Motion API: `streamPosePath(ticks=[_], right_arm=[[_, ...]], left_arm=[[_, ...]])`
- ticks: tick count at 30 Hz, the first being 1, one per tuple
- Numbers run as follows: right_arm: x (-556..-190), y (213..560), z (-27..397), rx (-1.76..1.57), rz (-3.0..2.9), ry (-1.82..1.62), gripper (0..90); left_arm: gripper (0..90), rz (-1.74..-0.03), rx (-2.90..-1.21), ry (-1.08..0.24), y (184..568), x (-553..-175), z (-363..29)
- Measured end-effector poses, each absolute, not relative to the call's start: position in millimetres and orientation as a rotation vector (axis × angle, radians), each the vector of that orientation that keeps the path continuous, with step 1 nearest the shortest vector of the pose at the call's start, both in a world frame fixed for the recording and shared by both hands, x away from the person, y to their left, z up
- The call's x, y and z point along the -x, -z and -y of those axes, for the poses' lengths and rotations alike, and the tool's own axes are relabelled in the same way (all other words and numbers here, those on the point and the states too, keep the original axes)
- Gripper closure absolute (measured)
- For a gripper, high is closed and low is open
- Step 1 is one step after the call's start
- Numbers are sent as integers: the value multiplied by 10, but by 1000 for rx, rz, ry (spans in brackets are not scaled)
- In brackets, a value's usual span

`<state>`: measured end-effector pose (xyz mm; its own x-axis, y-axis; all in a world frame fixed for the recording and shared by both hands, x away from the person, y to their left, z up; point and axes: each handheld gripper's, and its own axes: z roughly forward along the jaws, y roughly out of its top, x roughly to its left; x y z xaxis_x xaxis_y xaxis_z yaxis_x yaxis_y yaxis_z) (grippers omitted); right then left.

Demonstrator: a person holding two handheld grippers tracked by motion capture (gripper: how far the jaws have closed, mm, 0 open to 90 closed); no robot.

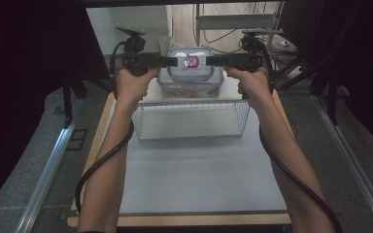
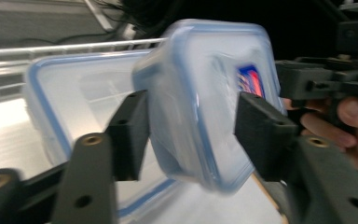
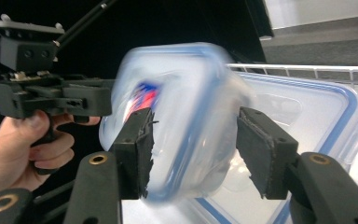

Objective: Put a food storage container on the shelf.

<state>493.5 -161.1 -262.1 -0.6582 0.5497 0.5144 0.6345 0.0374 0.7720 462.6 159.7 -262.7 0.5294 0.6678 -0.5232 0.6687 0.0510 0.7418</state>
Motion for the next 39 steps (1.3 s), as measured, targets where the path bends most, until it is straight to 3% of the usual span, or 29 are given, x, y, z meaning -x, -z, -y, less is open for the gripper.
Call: streamPosePath(ticks=[6,22,30,39], right_arm=[[-4955,2629,1624,1304,2241,1725,377],[-4877,2564,1682,1264,2301,1755,349],[-4786,2617,1754,1200,2362,1788,264],[-4579,2734,1907,1136,2417,1814,208]], left_arm=[[340,-1172,-1624,-51,2622,-4626,-1631],[289,-1098,-1660,-116,2601,-4531,-1625],[162,-995,-1698,-211,2654,-4400,-1642],[86,-899,-1737,-295,2775,-4145,-1645]])
